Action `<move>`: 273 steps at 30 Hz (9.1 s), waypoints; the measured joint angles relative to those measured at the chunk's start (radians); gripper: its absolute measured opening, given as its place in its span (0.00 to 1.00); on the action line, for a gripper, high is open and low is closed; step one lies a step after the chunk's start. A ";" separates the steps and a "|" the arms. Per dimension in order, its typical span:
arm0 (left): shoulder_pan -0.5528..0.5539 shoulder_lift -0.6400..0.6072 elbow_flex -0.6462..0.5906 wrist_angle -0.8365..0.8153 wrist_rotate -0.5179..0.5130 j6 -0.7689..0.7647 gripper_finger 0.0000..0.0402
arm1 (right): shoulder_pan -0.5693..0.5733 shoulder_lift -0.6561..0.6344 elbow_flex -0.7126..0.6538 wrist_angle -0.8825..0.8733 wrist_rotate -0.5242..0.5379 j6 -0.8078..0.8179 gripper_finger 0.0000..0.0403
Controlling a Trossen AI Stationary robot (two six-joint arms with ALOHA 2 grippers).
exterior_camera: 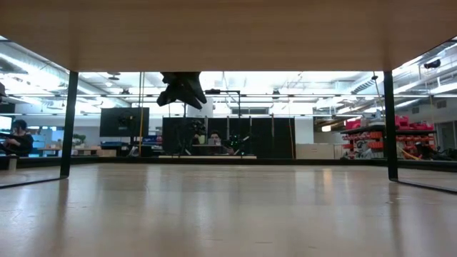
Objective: Stack small to large cups/mugs on shelf
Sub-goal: Put the red mug on the shelf, then return to Home Position
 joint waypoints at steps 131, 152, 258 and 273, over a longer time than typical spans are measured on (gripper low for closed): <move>0.000 0.000 0.000 -0.002 0.000 -0.045 0.26 | 0.592 0.258 -0.098 0.260 0.298 0.415 0.01; 0.000 0.000 0.000 -0.002 0.000 -0.045 0.26 | 0.585 0.258 -0.124 0.417 0.256 0.240 0.02; -0.072 -0.735 0.167 -0.034 0.207 0.084 0.26 | 0.592 -0.469 0.297 0.156 0.608 -0.748 0.02; -0.126 -0.992 -0.170 0.231 0.213 -0.044 0.26 | 0.592 -0.999 -0.630 1.124 0.400 -0.990 0.02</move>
